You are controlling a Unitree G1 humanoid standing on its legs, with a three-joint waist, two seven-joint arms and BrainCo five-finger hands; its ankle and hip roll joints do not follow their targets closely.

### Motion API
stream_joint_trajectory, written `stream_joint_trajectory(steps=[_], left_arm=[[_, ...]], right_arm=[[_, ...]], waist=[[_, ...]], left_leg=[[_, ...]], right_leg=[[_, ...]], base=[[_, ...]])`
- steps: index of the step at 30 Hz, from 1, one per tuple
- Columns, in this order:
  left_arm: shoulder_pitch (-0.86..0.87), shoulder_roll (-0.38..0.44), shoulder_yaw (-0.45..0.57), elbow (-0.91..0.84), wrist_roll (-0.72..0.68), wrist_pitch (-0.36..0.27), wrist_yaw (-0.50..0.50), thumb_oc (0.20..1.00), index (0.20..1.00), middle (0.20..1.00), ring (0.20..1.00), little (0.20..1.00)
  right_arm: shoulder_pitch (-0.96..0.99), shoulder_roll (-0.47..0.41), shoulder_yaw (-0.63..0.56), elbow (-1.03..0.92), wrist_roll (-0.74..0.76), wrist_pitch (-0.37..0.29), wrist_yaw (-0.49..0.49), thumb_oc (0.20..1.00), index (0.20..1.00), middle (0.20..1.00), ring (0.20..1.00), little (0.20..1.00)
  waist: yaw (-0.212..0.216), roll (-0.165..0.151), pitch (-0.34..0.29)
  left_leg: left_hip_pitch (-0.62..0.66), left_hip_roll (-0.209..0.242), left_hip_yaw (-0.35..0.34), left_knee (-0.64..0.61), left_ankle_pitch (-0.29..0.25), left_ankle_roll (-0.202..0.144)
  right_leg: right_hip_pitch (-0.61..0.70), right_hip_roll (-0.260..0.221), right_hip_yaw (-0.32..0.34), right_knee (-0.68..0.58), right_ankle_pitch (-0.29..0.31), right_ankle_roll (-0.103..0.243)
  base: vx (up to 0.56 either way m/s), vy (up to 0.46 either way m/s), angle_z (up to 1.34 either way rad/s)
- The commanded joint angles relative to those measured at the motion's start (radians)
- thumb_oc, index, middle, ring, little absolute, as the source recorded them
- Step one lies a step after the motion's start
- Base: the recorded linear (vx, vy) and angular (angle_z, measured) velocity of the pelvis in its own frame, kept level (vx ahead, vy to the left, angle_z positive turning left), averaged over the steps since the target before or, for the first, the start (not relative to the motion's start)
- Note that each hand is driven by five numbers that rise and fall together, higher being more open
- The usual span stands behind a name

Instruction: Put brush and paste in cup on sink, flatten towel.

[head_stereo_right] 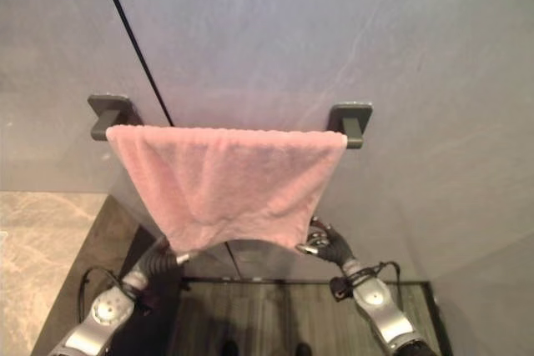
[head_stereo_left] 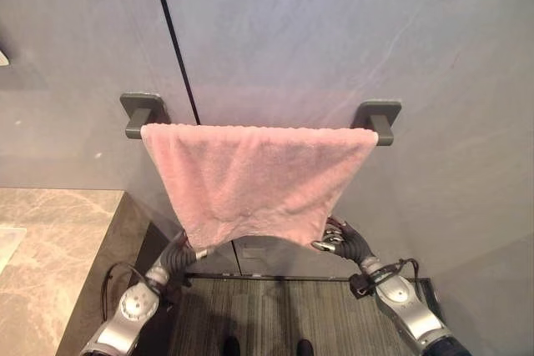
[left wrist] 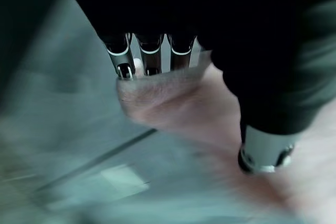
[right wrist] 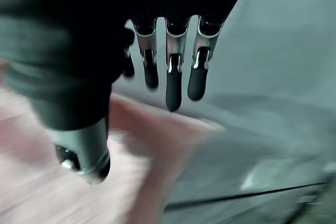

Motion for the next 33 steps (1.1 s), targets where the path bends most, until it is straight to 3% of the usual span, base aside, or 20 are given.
stream_joint_trajectory(steps=[1,6,9,11,14,16,19,22,25,26,30,33], left_arm=[[0.007,-0.001,-0.016,0.071,0.148,0.048,0.007,1.000,1.000,1.000,1.000,1.000],[0.024,-0.058,0.012,0.152,0.060,0.054,0.012,1.000,1.000,1.000,1.000,1.000],[-0.046,-0.101,-0.032,0.292,0.096,0.055,0.060,1.000,1.000,1.000,1.000,1.000],[-0.125,-0.182,-0.085,0.532,0.132,0.076,0.111,1.000,1.000,1.000,1.000,1.000],[-0.166,-0.227,-0.086,0.674,0.132,0.085,0.145,1.000,1.000,1.000,1.000,1.000],[-0.170,-0.263,-0.039,0.810,0.132,0.124,0.191,1.000,1.000,1.000,1.000,1.000],[-0.166,-0.269,-0.024,0.824,0.133,0.120,0.210,1.000,1.000,1.000,1.000,1.000],[-0.174,-0.260,0.027,0.756,0.018,0.069,0.252,1.000,1.000,1.000,1.000,1.000],[-0.188,-0.278,0.134,0.709,-0.289,0.029,0.266,1.000,1.000,1.000,1.000,1.000],[-0.213,-0.302,0.213,0.689,-0.544,-0.003,0.256,1.000,1.000,1.000,1.000,1.000],[-0.234,-0.313,0.175,0.705,-0.504,0.010,0.246,1.000,1.000,1.000,1.000,1.000],[-0.240,-0.323,0.129,0.773,-0.380,0.055,0.219,1.000,1.000,1.000,1.000,1.000]], right_arm=[[-0.022,0.049,-0.006,0.070,0.042,0.011,0.001,1.000,1.000,1.000,1.000,1.000],[0.042,0.072,-0.064,0.122,0.132,0.026,0.020,1.000,1.000,1.000,1.000,1.000],[0.007,0.091,-0.042,0.306,0.034,0.027,-0.005,1.000,1.000,1.000,1.000,1.000],[-0.067,0.129,-0.014,0.578,-0.123,0.053,-0.073,1.000,1.000,1.000,1.000,1.000],[-0.093,0.149,-0.012,0.683,-0.166,0.059,-0.098,1.000,1.000,1.000,1.000,1.000],[-0.093,0.162,-0.034,0.759,-0.184,0.063,-0.120,1.000,1.000,1.000,1.000,1.000],[-0.078,0.165,-0.058,0.762,-0.146,0.060,-0.116,1.000,1.000,1.000,1.000,1.000],[-0.053,0.173,-0.079,0.737,-0.079,0.035,-0.120,1.000,1.000,1.000,1.000,1.000],[-0.050,0.175,-0.069,0.720,-0.079,0.025,-0.143,1.000,1.000,1.000,1.000,1.000],[-0.055,0.181,-0.056,0.712,-0.092,0.030,-0.149,1.000,1.000,1.000,1.000,1.000],[-0.071,0.174,-0.025,0.718,-0.166,0.045,-0.162,1.000,1.000,1.000,1.000,1.000],[-0.076,0.169,-0.005,0.769,-0.260,0.074,-0.160,1.000,1.000,1.000,1.000,1.000]], waist=[[0.012,-0.037,-0.029],[-0.010,-0.027,-0.036],[-0.013,-0.027,-0.039],[-0.013,-0.023,-0.044],[-0.014,-0.021,-0.044],[-0.017,-0.021,-0.048],[-0.022,-0.020,-0.052],[-0.018,-0.024,-0.056],[-0.011,-0.028,-0.058],[-0.013,-0.029,-0.058],[-0.022,-0.030,-0.055],[-0.030,-0.026,-0.055]], left_leg=[[0.013,0.076,0.049,0.011,-0.034,-0.045],[0.022,0.079,0.060,0.011,-0.036,-0.045],[0.022,0.079,0.058,0.011,-0.035,-0.047],[0.023,0.078,0.057,0.011,-0.036,-0.047],[0.025,0.079,0.059,0.011,-0.036,-0.048],[0.029,0.079,0.065,0.011,-0.036,-0.048],[0.036,0.080,0.071,0.011,-0.039,-0.049],[0.040,0.079,0.069,0.011,-0.039,-0.051],[0.035,0.078,0.059,0.011,-0.034,-0.053],[0.032,0.077,0.058,0.011,-0.032,-0.053],[0.031,0.078,0.061,0.011,-0.031,-0.053],[0.032,0.079,0.065,0.011,-0.032,-0.052]], right_leg=[[-0.041,-0.115,0.034,0.001,0.025,0.096],[-0.041,-0.111,0.044,0.001,0.026,0.095],[-0.041,-0.110,0.046,0.001,0.027,0.093],[-0.041,-0.110,0.050,0.001,0.028,0.092],[-0.041,-0.109,0.055,0.001,0.028,0.091],[-0.042,-0.109,0.061,0.001,0.029,0.089],[-0.040,-0.109,0.064,0.001,0.029,0.089],[-0.032,-0.110,0.060,0.001,0.026,0.087],[-0.029,-0.112,0.049,0.001,0.026,0.088],[-0.031,-0.112,0.049,0.001,0.028,0.087],[-0.033,-0.111,0.052,0.001,0.031,0.087],[-0.035,-0.111,0.054,0.001,0.033,0.087]], base=[[0.00,0.001,-0.26],[0.00,0.001,-0.11],[-0.01,-0.005,-0.03],[-0.01,0.001,-0.02],[-0.02,0.000,-0.11],[0.01,0.011,-0.05],[0.00,0.002,-0.02],[0.02,0.000,-0.06],[0.00,-0.004,0.03],[0.00,-0.005,0.05],[0.00,0.000,0.01],[0.00,0.000,0.00]])
